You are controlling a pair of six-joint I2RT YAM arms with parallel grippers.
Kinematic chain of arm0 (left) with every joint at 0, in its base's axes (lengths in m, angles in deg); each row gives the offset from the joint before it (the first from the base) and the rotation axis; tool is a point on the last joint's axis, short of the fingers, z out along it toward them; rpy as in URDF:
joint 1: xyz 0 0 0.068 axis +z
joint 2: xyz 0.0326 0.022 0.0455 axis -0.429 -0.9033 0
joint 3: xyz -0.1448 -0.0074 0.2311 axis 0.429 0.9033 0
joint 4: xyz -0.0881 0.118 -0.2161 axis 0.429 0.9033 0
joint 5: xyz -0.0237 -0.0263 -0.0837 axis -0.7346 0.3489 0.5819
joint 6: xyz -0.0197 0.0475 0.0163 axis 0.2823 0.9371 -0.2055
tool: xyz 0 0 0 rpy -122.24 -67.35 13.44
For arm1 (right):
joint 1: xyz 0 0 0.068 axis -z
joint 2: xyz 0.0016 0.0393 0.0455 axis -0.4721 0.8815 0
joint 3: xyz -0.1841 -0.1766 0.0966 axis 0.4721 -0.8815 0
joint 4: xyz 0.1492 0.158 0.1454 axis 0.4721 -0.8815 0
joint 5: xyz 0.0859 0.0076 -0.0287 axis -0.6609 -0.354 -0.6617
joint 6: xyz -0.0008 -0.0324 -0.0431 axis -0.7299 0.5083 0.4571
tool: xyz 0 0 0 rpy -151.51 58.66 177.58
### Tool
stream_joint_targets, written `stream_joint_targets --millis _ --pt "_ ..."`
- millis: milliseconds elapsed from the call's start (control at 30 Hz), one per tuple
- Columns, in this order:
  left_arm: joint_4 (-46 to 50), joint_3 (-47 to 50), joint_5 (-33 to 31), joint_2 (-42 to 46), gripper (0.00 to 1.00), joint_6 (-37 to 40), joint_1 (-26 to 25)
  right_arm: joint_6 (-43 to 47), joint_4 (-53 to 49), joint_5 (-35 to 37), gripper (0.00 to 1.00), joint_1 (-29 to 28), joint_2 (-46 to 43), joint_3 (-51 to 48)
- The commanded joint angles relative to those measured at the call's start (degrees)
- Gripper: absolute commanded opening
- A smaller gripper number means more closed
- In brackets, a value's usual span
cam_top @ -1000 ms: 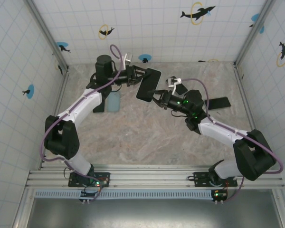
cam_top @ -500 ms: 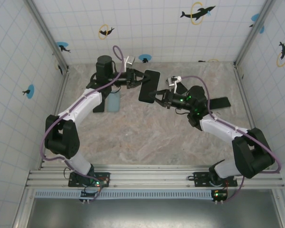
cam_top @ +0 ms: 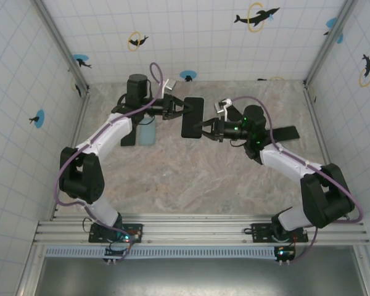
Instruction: Take the phone out of the phone case
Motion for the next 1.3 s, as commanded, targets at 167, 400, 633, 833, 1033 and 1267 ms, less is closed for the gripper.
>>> stream_joint_targets --millis 167,400,633,833,1033,1267 --pt "-6.4 0.1 0.9 -0.9 0.10 -2.5 1.0 1.2 2.8 -3.4 0.00 0.3 0.2 1.8" --pt "-15.8 3.0 -0.8 -0.3 0.00 -10.1 0.9 1.5 3.9 -2.0 0.34 1.2 -0.4 0.4" --pt "-26.2 6.1 -11.5 1.2 0.00 -20.8 0.8 -1.2 12.8 6.3 0.51 1.8 -3.6 -6.3" --pt "-35.9 11.8 -24.7 5.3 0.00 -29.9 -0.8 -0.6 20.7 23.5 0.56 -2.3 -8.3 -14.9" --pt "-40.7 16.0 -35.2 8.7 0.00 -34.6 -3.3 1.7 25.5 37.2 0.54 -7.5 -10.5 -18.9" --pt "-42.3 16.8 -40.1 10.0 0.00 -36.6 -7.9 3.2 30.0 42.6 0.46 -10.5 -8.5 -18.5"
